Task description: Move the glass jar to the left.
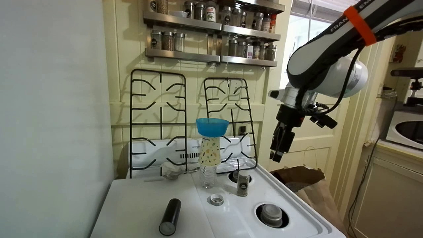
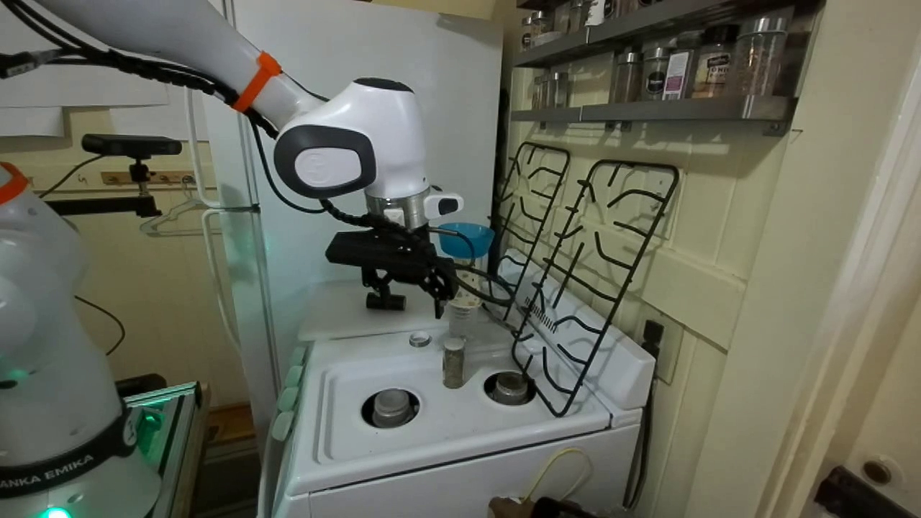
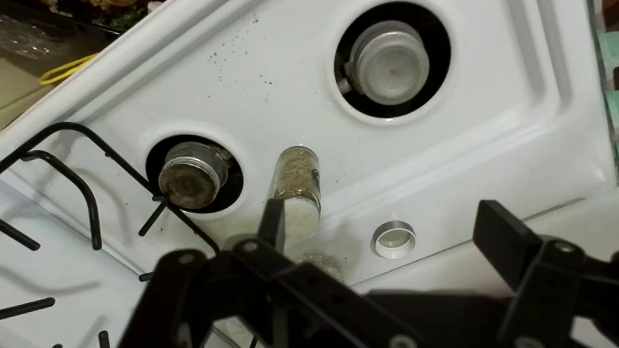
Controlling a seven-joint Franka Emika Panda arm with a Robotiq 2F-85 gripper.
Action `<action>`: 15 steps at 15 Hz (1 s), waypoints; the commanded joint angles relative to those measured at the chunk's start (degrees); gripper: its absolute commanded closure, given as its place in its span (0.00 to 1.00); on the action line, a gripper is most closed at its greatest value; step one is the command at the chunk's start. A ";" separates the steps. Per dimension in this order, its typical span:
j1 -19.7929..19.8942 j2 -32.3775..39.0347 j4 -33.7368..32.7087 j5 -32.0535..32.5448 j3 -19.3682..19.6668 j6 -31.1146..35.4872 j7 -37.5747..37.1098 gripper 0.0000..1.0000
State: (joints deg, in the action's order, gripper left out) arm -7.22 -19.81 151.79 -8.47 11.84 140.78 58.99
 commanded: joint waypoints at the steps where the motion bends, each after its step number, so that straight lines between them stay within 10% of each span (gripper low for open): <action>1: -0.18 3.26 0.42 -3.16 0.64 6.98 2.84 0.00; 8: -13.81 9.47 -0.03 -31.39 10.25 14.37 23.60 0.00; 15: -15.90 15.49 -2.16 -47.71 13.07 14.53 40.95 0.00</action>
State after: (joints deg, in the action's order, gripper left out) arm -22.55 -7.77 150.77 -51.73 23.42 154.44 93.13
